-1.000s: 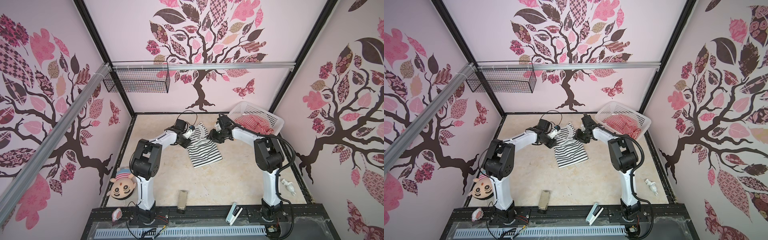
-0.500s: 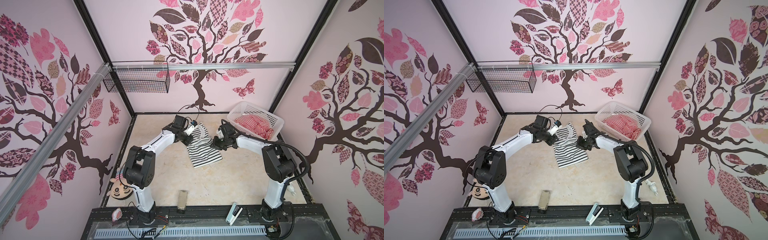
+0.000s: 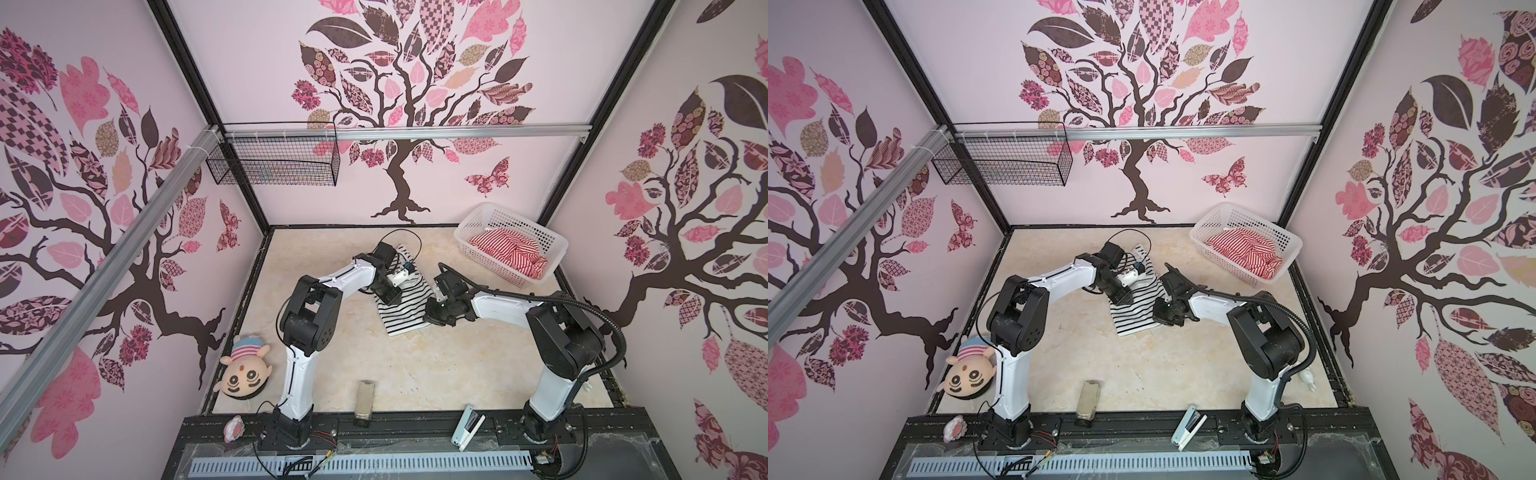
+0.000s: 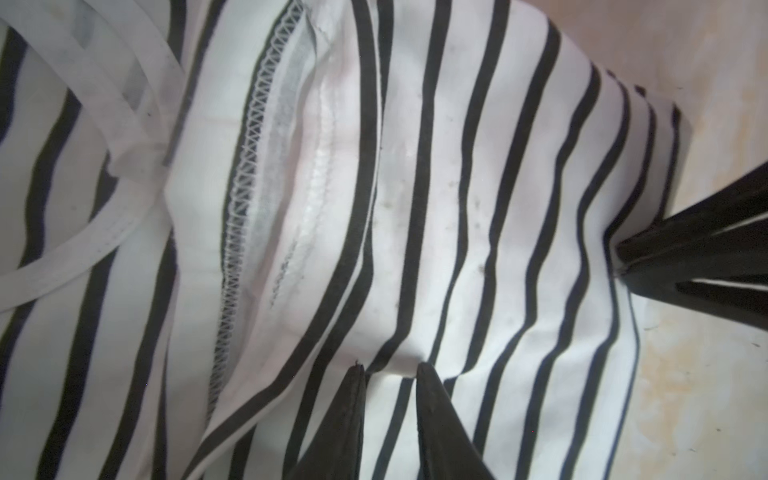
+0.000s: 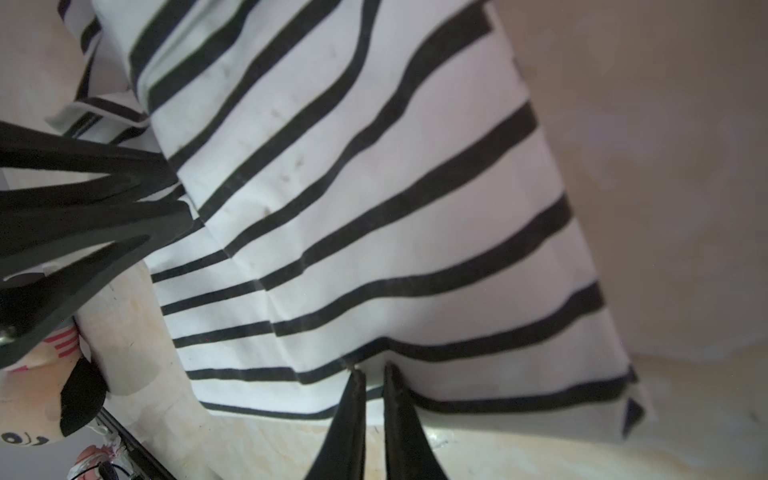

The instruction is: Fold and stack the tank tops

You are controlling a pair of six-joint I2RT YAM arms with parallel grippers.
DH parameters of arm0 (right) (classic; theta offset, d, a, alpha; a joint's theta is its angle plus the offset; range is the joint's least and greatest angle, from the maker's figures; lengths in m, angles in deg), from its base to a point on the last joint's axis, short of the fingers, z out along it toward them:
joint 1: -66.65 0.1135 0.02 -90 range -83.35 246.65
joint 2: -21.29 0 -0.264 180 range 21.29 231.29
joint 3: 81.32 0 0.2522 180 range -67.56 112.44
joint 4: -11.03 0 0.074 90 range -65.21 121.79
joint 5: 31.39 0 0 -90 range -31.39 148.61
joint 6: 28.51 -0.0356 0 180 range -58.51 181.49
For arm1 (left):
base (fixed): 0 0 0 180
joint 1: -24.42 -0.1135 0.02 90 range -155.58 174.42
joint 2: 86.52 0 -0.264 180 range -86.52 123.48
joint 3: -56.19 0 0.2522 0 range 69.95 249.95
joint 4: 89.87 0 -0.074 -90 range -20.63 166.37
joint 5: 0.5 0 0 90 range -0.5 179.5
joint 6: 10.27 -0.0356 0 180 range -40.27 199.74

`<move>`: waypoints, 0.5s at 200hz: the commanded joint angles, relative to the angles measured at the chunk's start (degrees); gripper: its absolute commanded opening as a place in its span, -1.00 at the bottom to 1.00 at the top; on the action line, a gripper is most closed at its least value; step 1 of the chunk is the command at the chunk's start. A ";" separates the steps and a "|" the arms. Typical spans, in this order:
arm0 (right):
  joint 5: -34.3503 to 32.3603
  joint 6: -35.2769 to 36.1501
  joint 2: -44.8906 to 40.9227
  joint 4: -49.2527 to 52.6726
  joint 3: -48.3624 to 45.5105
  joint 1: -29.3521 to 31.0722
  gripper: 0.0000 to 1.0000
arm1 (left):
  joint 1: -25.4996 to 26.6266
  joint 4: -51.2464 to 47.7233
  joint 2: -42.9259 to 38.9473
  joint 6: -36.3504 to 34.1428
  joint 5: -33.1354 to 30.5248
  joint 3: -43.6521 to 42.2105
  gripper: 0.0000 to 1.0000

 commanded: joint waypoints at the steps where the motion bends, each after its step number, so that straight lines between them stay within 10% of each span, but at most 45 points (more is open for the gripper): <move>1: -2.40 -1.35 0.37 -0.28 -0.88 -0.12 -0.71 | -0.14 -0.38 2.19 -0.35 -4.00 2.97 -0.45; 100: -3.75 -1.70 -1.33 -0.71 -5.03 -0.07 -0.71 | -4.42 4.25 7.14 0.80 -14.27 13.52 -0.38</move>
